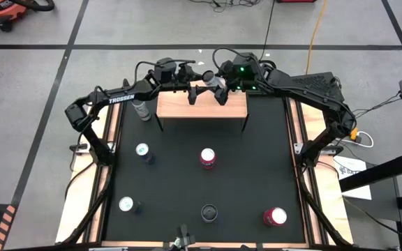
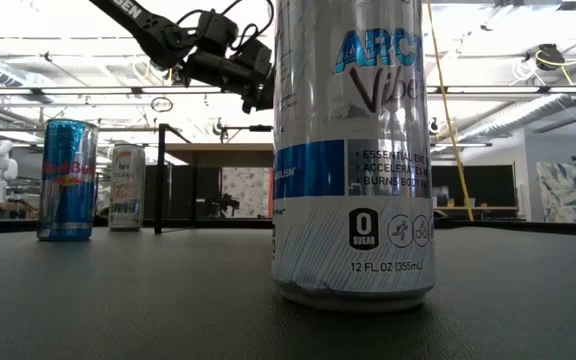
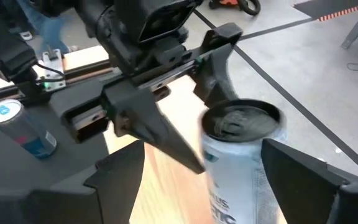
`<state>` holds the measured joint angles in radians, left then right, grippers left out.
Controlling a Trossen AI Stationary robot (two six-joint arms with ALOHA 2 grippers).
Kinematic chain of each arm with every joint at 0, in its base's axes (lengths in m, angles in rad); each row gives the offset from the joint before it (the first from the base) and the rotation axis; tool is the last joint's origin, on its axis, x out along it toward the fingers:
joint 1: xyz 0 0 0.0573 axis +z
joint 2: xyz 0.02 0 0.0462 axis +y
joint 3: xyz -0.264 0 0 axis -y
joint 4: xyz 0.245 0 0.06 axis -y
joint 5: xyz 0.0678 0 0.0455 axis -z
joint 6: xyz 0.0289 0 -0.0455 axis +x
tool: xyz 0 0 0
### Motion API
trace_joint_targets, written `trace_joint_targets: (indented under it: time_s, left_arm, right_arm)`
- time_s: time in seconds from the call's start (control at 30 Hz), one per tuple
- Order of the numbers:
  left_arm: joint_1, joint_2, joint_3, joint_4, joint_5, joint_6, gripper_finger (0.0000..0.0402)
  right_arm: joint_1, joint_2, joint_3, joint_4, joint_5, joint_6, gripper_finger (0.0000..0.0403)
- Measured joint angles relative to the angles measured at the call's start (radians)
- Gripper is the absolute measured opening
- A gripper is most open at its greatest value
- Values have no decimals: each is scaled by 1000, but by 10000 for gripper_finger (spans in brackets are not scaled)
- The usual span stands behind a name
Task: Place canned beverage on shelf
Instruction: Put the top white-blue soda can on the shelf
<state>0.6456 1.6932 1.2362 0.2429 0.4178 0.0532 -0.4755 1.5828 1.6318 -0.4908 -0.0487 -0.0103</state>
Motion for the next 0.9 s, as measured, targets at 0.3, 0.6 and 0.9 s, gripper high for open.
trace_joint_targets:
  time_s: [0.3, 0.6, 0.9]
  left_arm:
    - [-4, 0, 0, 36, 8, -24, 258]
    - [-5, 0, 0, 43, 13, -22, 258]
    - [-6, 0, 0, 46, 20, -22, 258]
  right_arm:
    - [0, 4, 0, -11, -7, 5, 299]
    - [-1, 0, 0, -16, -8, 6, 299]
    - [-2, -1, 0, -40, -6, 32, 299]
